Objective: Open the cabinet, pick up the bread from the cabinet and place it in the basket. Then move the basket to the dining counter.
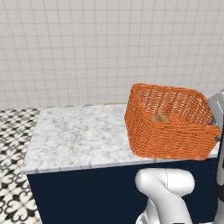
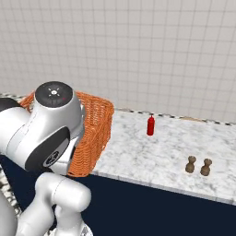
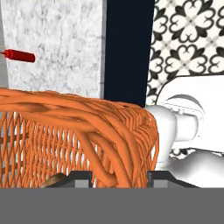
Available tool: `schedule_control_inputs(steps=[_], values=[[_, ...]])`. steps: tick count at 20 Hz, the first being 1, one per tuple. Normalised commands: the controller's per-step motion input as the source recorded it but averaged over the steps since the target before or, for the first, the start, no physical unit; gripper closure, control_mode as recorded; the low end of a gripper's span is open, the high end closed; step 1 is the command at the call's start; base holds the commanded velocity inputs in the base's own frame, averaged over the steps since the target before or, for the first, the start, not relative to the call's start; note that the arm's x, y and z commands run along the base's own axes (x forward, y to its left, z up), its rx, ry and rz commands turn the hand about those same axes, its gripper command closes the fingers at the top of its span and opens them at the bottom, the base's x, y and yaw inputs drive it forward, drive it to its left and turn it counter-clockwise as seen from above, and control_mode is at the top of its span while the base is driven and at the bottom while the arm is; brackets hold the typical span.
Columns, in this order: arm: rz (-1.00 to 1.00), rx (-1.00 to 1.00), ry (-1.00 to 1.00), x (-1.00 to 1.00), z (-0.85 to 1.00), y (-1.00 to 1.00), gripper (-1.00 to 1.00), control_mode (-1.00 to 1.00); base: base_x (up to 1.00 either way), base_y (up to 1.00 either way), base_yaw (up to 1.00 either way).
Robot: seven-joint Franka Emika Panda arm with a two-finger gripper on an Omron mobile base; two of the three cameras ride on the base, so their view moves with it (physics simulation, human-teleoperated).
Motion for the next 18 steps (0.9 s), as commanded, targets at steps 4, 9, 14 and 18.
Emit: schedule_control_inputs(steps=[4, 9, 14, 18], values=[[0.0, -0.02, 0.0, 0.75, -0.51, 0.0, 1.0, -1.0, 0.25, 0.0, 0.0], [0.0, -0.08, 0.0, 1.0, -1.0, 0.04, 1.0, -1.0, 0.0, 0.0, 0.0], [0.0, -0.03, 0.01, 1.0, -0.65, 0.01, 1.0, -1.0, 0.0, 0.0, 0.0], [0.0, 0.0, 0.09, 1.0, -0.27, 0.0, 1.0, -1.0, 0.0, 0.0, 0.0]])
